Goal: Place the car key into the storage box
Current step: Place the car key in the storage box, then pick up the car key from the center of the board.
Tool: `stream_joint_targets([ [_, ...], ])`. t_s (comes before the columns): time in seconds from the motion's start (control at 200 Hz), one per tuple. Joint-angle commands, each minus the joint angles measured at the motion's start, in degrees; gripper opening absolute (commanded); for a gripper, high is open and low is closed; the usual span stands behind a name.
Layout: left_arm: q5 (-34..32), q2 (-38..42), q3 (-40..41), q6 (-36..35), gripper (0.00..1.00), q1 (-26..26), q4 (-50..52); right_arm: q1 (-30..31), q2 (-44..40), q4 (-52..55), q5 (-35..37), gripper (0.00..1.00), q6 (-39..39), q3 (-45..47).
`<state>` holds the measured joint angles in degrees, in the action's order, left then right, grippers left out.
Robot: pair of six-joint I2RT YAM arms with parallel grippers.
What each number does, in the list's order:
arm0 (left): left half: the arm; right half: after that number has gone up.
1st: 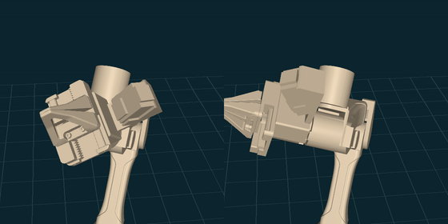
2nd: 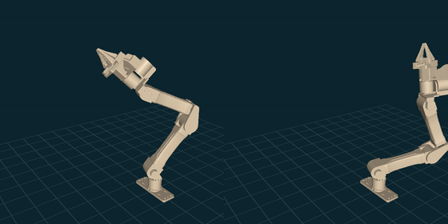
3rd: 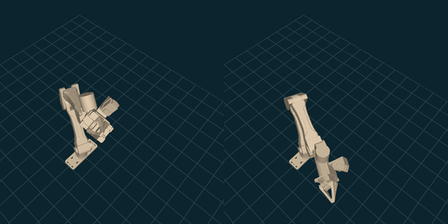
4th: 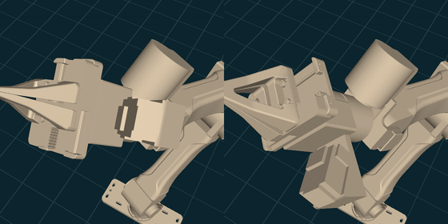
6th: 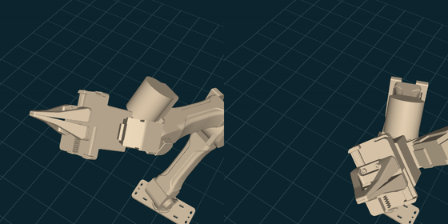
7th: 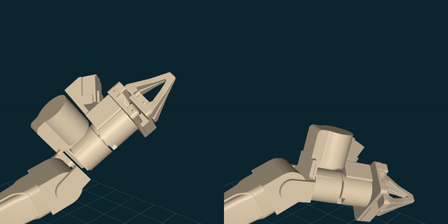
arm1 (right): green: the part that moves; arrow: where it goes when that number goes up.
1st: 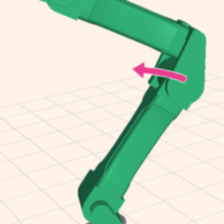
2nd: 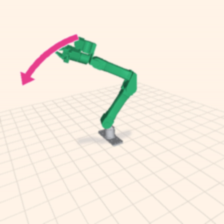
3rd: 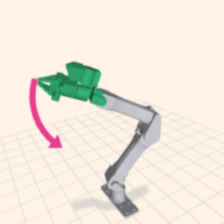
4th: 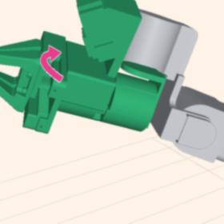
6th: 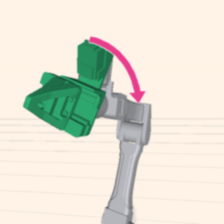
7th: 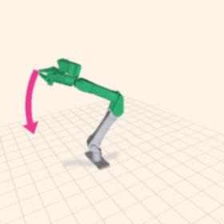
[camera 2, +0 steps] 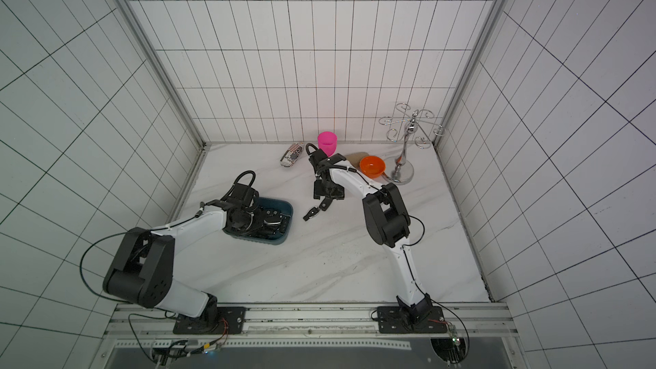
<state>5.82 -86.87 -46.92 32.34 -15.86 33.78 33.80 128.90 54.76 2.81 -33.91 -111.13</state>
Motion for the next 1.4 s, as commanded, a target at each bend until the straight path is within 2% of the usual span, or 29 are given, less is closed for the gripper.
stream_joint_targets([
  [0.0, 0.24, 0.21, 0.95, 0.11, 0.00, 0.13, 1.30, 0.20, 2.43, 4.35, 5.10, 0.72, -4.97, -5.83],
  [0.165, 0.91, 0.21, 1.29, -0.04, 0.11, 0.13, 1.38, 0.21, 4.14, 4.74, 5.14, 0.72, -8.34, -6.82],
  [0.285, 1.82, 0.39, 1.61, 0.05, 0.22, 0.13, 1.07, 0.14, 5.09, 5.10, 3.50, 0.72, -10.84, -7.04],
  [0.405, 1.96, 0.90, 1.98, 0.07, 0.39, 0.16, 1.06, 0.30, 5.36, 4.74, 1.13, 0.72, -12.79, -6.93],
  [0.515, 1.66, 2.09, 2.42, 0.09, 0.63, 0.15, 0.94, 0.39, 5.42, 4.34, -0.31, 0.72, -14.14, -7.08],
  [0.58, 1.76, 2.84, 2.53, 0.16, 0.68, 0.13, 0.84, 0.43, 5.49, 4.25, -0.44, 0.72, -14.67, -7.08],
  [0.66, 2.41, 3.20, 2.53, 0.01, 0.71, 0.12, 0.76, 0.30, 5.68, 4.29, -0.44, 0.72, -14.96, -7.05],
  [1.019, 6.00, 7.32, 0.44, 0.69, 0.74, 0.12, 3.59, -0.32, 8.31, 2.99, -1.31, 0.62, -14.88, -6.07],
  [1.049, 6.17, 8.18, 0.02, 0.71, 0.82, 0.13, 4.21, -0.36, 8.43, 3.00, -1.39, 0.61, -14.87, -5.88],
  [1.064, 6.40, 8.68, -0.16, 0.75, 0.93, 0.13, 4.39, -0.39, 8.48, 2.98, -1.48, 0.61, -14.87, -5.73],
  [1.074, 6.50, 9.01, -0.34, 0.74, 0.97, 0.12, 4.68, -0.40, 8.56, 2.96, -1.51, 0.60, -14.87, -5.69],
  [1.094, 6.77, 9.62, -0.71, 0.79, 0.99, 0.18, 5.21, -0.40, 8.60, 2.95, -1.76, 0.59, -14.87, -5.53],
  [1.274, 7.78, 16.79, -4.56, 0.25, 0.99, 0.12, 10.06, -0.47, 8.27, 2.29, -2.32, 0.42, -14.96, -4.24],
  [1.399, 7.97, 25.70, -5.68, -1.46, 0.98, -0.09, 9.79, -0.65, 7.52, 1.59, -2.36, 0.31, -14.96, -3.12],
])
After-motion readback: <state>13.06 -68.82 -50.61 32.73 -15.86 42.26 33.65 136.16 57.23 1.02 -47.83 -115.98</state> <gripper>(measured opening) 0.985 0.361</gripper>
